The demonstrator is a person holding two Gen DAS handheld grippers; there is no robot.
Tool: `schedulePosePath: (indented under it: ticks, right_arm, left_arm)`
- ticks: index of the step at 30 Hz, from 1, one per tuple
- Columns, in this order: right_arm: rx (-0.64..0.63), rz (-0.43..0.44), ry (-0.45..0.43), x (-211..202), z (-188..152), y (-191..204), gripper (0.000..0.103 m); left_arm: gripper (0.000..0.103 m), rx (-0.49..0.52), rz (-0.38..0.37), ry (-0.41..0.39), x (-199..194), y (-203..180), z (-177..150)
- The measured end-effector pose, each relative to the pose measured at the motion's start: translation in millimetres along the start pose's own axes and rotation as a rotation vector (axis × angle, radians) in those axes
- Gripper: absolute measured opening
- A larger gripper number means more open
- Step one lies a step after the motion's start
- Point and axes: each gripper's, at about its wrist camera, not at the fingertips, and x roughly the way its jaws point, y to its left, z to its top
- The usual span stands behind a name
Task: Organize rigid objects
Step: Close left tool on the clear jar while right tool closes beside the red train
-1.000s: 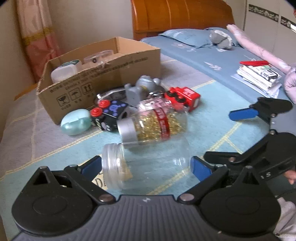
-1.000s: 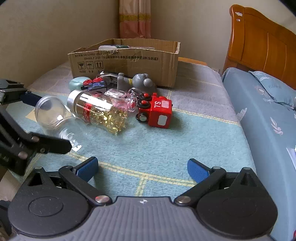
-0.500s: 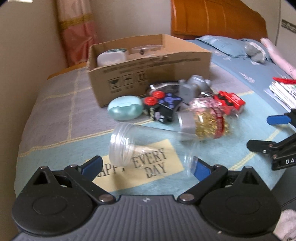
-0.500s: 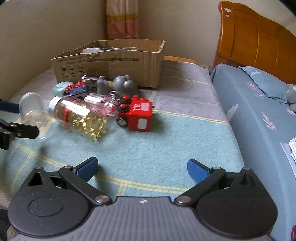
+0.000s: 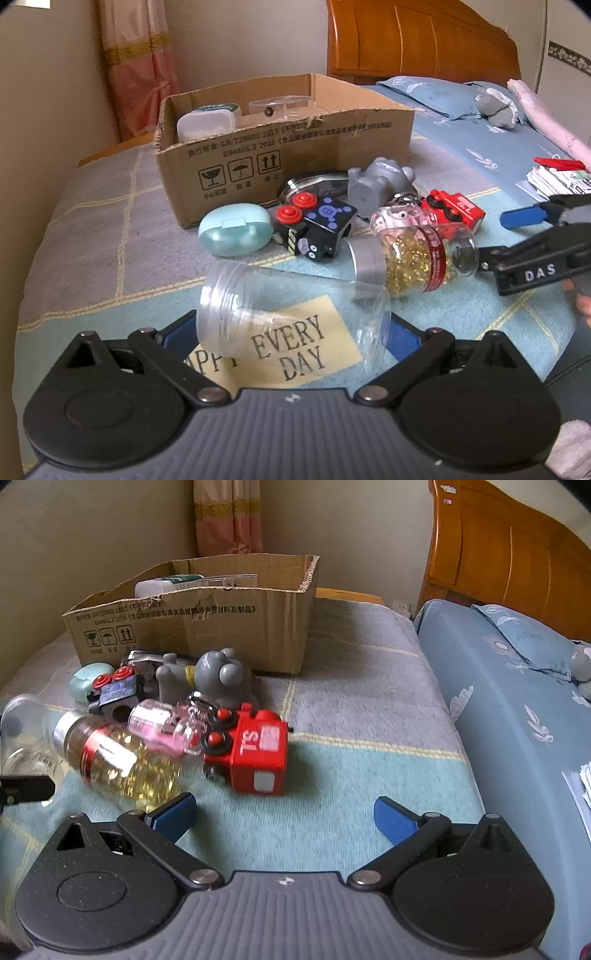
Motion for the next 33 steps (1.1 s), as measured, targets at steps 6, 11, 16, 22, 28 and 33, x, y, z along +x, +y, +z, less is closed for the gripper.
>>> schedulePosePath:
  ticks: [6,11,16,22,28,33]
  right_arm:
    - [-0.035,0.020,-0.025,3,8,8,0.086]
    - [-0.064,0.025,-0.047,-2,9,14,0.058]
    - [-0.051,0.025,-0.048,-6,7,14,0.055]
    - [-0.015,0.017,-0.031,-18,-6,6,0.051]
    - [-0.016,0.007,-0.012,-27,-14,4,0.051]
    - [-0.004,0.012,-0.003,-32,-18,3,0.057]
  left_arm:
    - [0.099,-0.003,-0.014,0.002,6,2,2]
    - [0.099,-0.003,-0.023,0.001,7,2,2]
    - [0.099,-0.009,-0.026,-0.006,5,3,1]
    - [0.098,-0.003,-0.024,-0.006,2,4,-1]
    - [0.098,0.009,-0.022,-0.024,-2,1,0]
    - [0.095,0.024,-0.021,-0.028,-2,-1,3]
